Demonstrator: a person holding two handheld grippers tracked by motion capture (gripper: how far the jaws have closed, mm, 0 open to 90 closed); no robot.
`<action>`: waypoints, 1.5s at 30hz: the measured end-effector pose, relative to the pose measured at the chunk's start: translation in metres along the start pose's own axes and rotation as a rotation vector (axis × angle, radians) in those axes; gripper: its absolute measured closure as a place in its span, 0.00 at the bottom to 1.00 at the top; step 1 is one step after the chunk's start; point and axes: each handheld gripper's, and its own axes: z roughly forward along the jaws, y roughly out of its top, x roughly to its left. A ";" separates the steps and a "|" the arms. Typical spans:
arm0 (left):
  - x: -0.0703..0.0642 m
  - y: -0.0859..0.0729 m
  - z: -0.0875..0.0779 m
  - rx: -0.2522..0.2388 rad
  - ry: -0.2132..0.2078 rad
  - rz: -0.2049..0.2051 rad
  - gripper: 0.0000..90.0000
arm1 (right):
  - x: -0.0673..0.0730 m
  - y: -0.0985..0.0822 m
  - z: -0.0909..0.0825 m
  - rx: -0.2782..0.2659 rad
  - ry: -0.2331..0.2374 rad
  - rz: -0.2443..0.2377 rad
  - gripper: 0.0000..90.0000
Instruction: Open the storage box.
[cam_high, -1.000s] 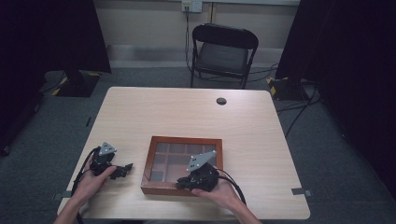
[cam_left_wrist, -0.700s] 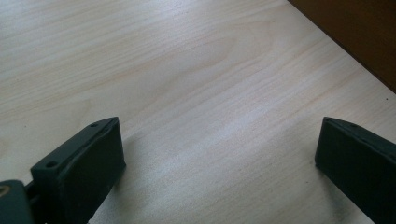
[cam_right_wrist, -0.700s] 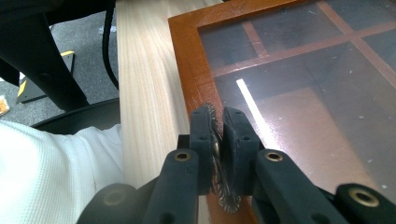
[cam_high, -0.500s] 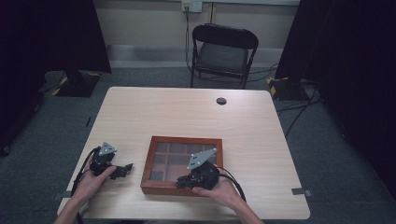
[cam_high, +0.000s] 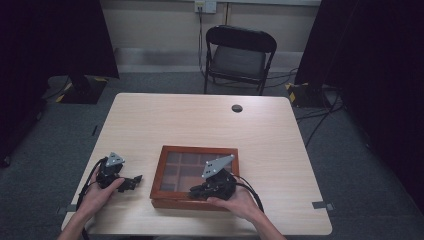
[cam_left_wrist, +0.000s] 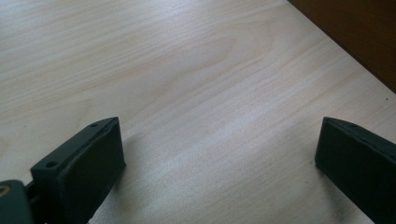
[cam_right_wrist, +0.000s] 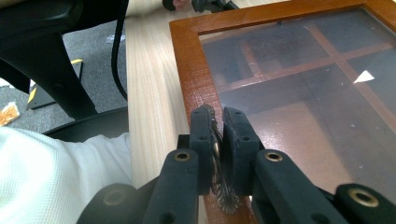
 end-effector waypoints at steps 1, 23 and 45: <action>0.000 0.000 0.000 -0.001 0.000 0.001 0.01 | 0.000 0.001 -0.001 -0.002 0.002 0.001 0.92; 0.000 0.000 0.000 -0.001 0.000 0.001 0.01 | -0.003 0.016 -0.013 -0.016 0.008 -0.024 0.92; 0.000 0.000 0.000 0.000 0.000 -0.001 0.01 | -0.004 0.031 -0.026 -0.029 -0.008 -0.035 0.92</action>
